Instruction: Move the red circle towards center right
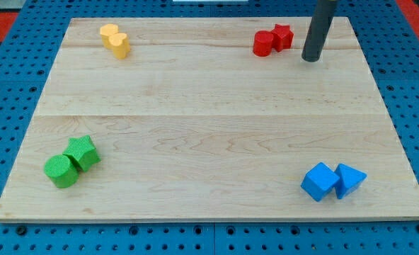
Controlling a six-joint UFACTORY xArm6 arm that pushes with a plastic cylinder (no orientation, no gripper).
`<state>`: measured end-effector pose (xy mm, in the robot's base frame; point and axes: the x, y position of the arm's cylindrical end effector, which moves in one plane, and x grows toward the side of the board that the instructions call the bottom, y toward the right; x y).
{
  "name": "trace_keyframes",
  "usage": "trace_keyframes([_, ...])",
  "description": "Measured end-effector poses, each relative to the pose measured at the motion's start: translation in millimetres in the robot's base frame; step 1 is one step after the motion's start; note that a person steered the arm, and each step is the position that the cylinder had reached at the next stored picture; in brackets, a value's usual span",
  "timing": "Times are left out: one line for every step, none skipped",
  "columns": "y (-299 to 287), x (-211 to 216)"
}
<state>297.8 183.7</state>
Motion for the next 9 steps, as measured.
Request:
trace_keyframes([14,-8])
trace_keyframes([37,4])
trace_keyframes([51,48])
trace_keyframes([52,130])
trace_keyframes([52,153])
trace_keyframes([52,153])
trace_keyframes([50,158])
trace_keyframes([50,158])
trace_keyframes([50,143])
